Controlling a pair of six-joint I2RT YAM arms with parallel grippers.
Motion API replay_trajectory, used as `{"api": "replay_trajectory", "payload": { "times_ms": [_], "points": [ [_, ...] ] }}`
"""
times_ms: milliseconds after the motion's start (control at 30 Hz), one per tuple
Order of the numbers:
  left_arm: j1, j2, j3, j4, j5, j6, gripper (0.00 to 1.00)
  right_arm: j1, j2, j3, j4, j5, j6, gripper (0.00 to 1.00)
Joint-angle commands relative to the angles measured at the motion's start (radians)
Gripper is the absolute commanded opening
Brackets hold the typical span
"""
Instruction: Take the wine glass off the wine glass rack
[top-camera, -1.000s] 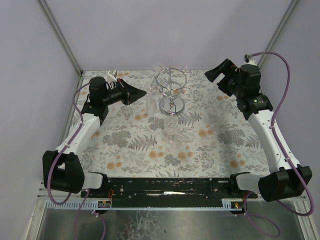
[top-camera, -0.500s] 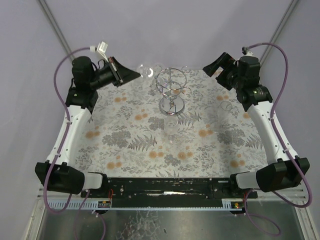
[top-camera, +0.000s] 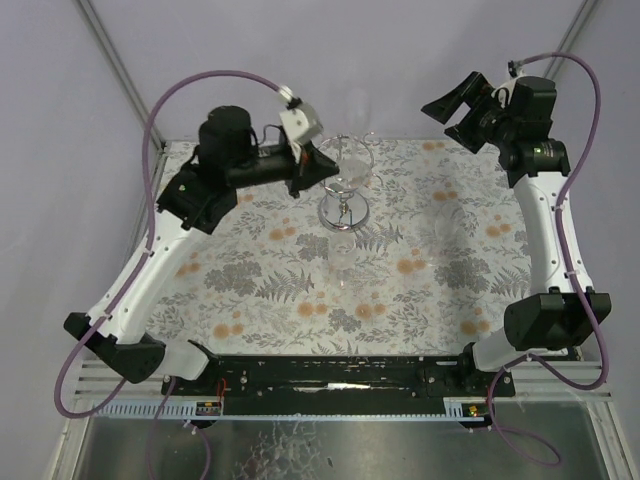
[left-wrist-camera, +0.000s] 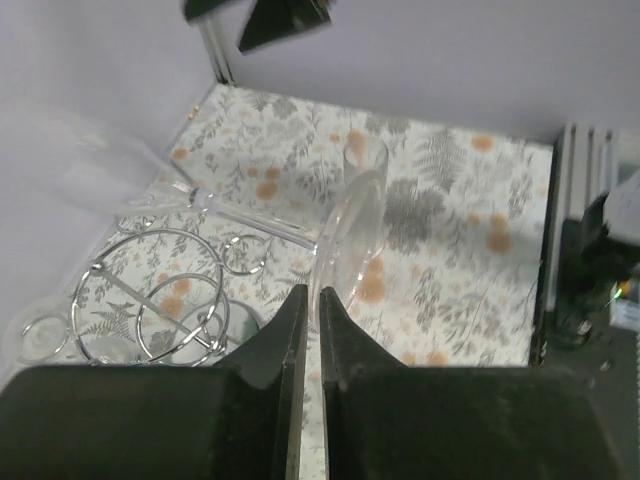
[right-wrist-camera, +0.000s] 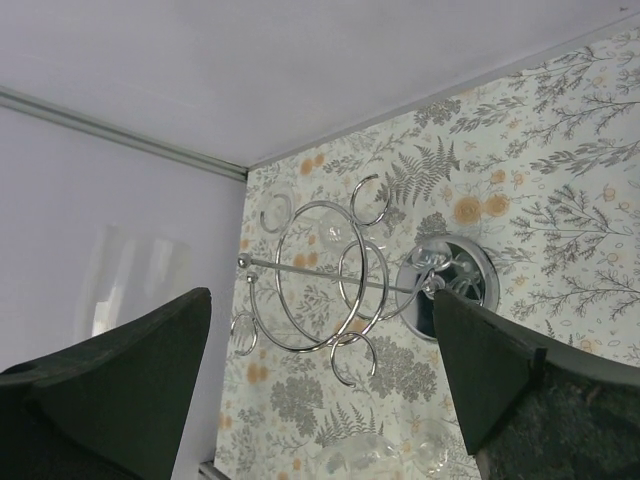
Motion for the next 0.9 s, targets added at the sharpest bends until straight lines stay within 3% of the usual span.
{"api": "replay_trajectory", "payload": {
  "times_ms": [0,233,567,867],
  "points": [
    [-0.129,-0.023,-0.068,-0.063,-0.176,0.416,0.00,-0.070,-0.026,0.019,0.053,-0.239,0.053,0.99],
    [-0.282,-0.049,-0.207,-0.034,-0.288,0.674,0.00,-0.086,-0.049,-0.057,0.045,-0.446,0.053,0.99],
    [-0.338,-0.040,-0.257,0.009,-0.319,0.755,0.00,-0.083,-0.085,-0.199,-0.064,-0.552,0.000,0.99],
    [-0.368,-0.041,-0.281,0.010,-0.308,0.822,0.00,-0.063,-0.061,-0.191,-0.092,-0.603,-0.017,0.99]
  ]
}}
